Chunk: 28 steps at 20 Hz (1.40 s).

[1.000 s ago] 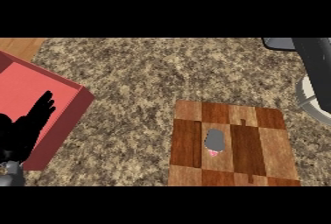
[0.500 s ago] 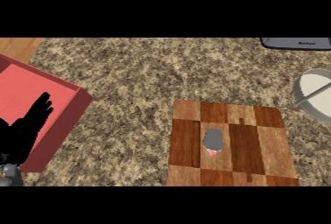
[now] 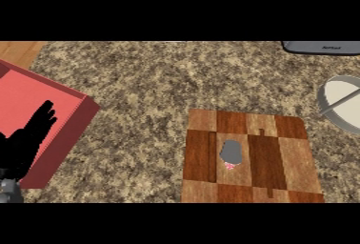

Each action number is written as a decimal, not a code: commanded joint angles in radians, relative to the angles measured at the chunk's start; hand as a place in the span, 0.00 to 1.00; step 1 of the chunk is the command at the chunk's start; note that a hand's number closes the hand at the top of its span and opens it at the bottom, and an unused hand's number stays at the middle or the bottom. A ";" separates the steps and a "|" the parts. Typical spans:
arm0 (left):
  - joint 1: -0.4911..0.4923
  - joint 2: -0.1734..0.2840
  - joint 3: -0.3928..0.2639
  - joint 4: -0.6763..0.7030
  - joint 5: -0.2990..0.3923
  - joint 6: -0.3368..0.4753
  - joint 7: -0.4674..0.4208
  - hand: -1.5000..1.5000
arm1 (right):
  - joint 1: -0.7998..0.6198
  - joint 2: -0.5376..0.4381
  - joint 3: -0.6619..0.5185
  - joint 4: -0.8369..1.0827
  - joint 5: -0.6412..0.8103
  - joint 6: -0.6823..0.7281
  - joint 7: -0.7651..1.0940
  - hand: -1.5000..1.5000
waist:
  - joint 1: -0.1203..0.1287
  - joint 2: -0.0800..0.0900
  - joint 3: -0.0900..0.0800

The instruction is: Pick the lemon from the cutting board and place it in the tiered basket

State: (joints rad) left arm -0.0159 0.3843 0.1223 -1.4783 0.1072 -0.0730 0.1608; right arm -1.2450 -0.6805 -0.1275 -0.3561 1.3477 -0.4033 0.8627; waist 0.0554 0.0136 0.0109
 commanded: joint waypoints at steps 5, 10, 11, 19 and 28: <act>0.028 -0.021 -0.006 0.052 -0.006 0.000 0.031 0.50 | -0.091 -0.127 0.075 0.120 0.078 0.255 -0.180 1.00 | -0.007 0.006 -0.011; 0.009 -0.053 -0.019 0.057 -0.019 0.021 0.054 0.50 | -0.100 -0.127 0.094 0.151 0.100 0.289 -0.244 1.00 | -0.015 0.005 -0.011; 0.057 -0.017 0.015 0.081 0.003 -0.028 -0.001 0.50 | -0.143 -0.143 0.098 0.157 0.106 0.345 -0.247 1.00 | -0.004 0.005 -0.012; 0.051 -0.037 0.008 0.074 -0.026 -0.011 -0.003 0.50 | -0.105 -0.142 0.003 0.240 0.024 0.399 -0.171 1.00 | -0.007 0.008 -0.010; 0.032 -0.053 0.010 0.112 -0.040 -0.016 -0.032 0.50 | -0.052 -0.137 -0.112 0.269 -0.086 0.403 0.043 0.00 | -0.012 0.010 -0.010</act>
State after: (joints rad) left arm -0.0143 0.3698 0.1487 -1.4677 0.0818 -0.0877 0.1674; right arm -1.3285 -0.8450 -0.1952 -0.0882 1.3053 0.0380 0.8332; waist 0.0440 0.0031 0.0108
